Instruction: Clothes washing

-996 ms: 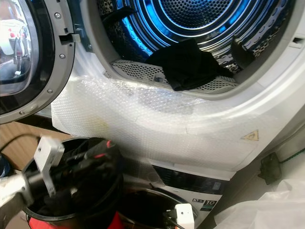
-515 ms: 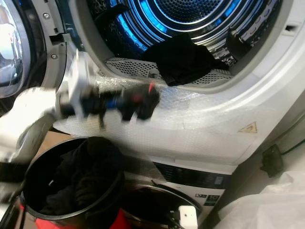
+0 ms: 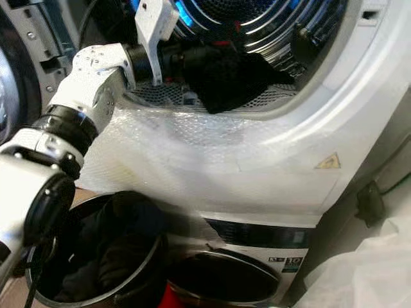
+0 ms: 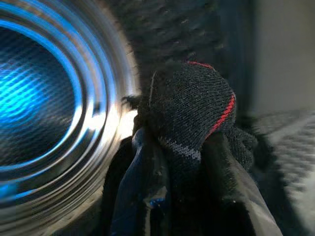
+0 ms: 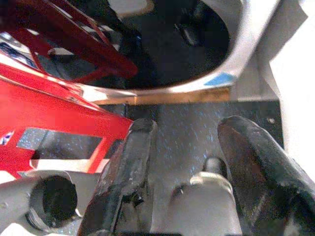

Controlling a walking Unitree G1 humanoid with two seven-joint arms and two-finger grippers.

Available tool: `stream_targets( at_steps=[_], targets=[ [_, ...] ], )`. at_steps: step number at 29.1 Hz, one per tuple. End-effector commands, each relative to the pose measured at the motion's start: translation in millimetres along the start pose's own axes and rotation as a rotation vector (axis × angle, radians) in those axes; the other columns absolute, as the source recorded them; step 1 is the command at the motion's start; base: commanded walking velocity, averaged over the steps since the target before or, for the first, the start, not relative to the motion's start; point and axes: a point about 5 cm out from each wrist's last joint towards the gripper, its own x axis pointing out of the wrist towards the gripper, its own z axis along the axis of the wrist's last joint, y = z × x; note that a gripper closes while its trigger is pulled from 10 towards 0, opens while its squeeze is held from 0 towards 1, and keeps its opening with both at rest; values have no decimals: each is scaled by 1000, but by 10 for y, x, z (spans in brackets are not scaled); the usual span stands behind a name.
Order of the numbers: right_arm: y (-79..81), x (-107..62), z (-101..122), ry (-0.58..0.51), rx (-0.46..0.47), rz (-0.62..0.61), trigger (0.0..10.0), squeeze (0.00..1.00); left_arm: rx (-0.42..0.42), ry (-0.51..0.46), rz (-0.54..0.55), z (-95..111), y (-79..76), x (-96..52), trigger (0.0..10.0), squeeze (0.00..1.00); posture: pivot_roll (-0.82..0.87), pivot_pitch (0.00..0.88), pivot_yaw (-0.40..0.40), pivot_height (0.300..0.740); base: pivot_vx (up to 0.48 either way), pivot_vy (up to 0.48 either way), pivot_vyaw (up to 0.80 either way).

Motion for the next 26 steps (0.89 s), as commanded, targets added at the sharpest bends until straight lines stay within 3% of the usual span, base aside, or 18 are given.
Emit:
stream_targets(
  at_steps=[1, 2, 4, 5, 7, 11, 12, 26],
  targets=[
    [-27, -26, -25, -19, 17, -20, 10000, 0, 12, 8, 111, 61, 117, -17, 0, 0, -181, 15, 156, 740, 0, 0, 0],
    [-45, -41, -45, -21, 20, -26, 10000, 0, -1, 6, 141, 64, 140, -21, 0, 0, -194, 24, 156, 740, 0, 0, 0],
    [-85, -77, -99, -22, 27, -43, 10000, 0, -15, 25, 217, 49, 193, -36, 2784, 0, -215, 38, 159, 740, 0, 0, 0],
    [-101, -97, -130, -21, 28, -49, 10000, 0, -24, 36, 254, 29, 217, -50, 10000, 0, -225, 43, 160, 740, 0, 0, 0],
    [-125, -130, -175, -23, 31, -58, 10000, 0, -33, 55, 304, -6, 243, -65, 10000, 0, -246, 54, 163, 740, 0, 0, 0],
    [-187, -190, -253, -23, 39, -80, 10000, 0, -132, 63, 391, -98, 282, -112, 10000, 0, -272, 63, 159, 740, 0, 0, 0],
    [-206, -206, -270, -23, 41, -86, 10000, 0, -158, 67, 409, -131, 290, -129, 10000, 722, -283, 67, 157, 740, 0, 0, 0],
    [-214, -219, -279, -31, 43, -88, 10000, 0, -180, 67, 429, -143, 294, -130, 10000, 722, -283, 67, 157, 740, 0, 0, 0]
  ],
)
